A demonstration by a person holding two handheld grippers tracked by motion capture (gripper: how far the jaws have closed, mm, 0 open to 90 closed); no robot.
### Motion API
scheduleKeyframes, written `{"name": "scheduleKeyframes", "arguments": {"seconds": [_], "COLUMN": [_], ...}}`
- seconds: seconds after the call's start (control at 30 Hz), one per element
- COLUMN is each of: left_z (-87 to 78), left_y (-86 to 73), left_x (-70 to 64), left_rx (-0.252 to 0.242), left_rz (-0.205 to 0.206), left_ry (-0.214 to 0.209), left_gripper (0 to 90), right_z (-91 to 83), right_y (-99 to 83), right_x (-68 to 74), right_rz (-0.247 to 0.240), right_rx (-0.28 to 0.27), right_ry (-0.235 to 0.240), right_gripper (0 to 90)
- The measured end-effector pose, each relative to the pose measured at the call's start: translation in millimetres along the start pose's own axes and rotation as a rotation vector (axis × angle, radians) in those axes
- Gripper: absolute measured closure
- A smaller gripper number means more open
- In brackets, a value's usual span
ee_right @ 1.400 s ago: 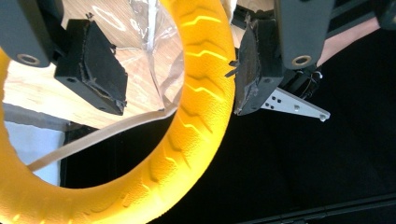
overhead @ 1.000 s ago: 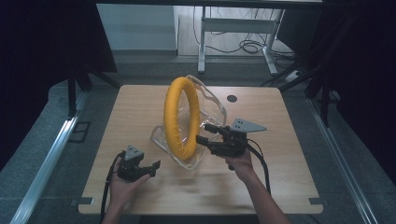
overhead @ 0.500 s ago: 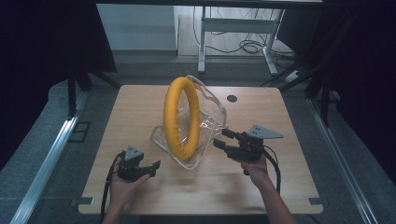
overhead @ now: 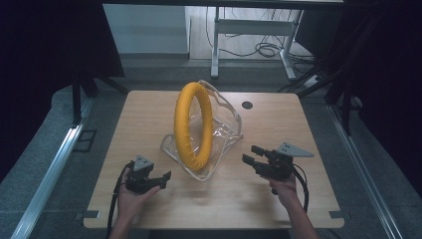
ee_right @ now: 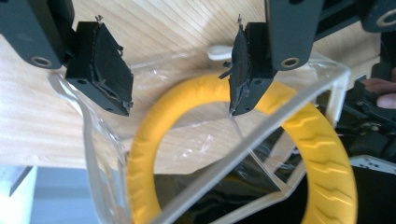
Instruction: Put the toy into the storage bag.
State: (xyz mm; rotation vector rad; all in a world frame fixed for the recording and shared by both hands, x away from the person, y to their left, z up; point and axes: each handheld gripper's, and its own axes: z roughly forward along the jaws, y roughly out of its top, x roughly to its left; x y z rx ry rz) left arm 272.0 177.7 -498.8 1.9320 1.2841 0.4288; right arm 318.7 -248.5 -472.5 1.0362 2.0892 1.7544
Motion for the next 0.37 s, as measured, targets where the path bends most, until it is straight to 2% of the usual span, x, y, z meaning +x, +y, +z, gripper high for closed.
{"name": "scheduleKeyframes", "arguments": {"seconds": [0.37], "left_z": [-0.2], "left_y": [-0.1], "left_x": [0.1], "left_rx": [-0.001], "left_rz": [0.001], "left_ry": [0.0], "left_gripper": [25.5], "right_z": [1.4], "right_y": [-5.0], "right_x": [-1.0], "right_rz": [-0.007], "right_rx": [0.022], "right_ry": [-0.015], "right_gripper": [40.0]}}
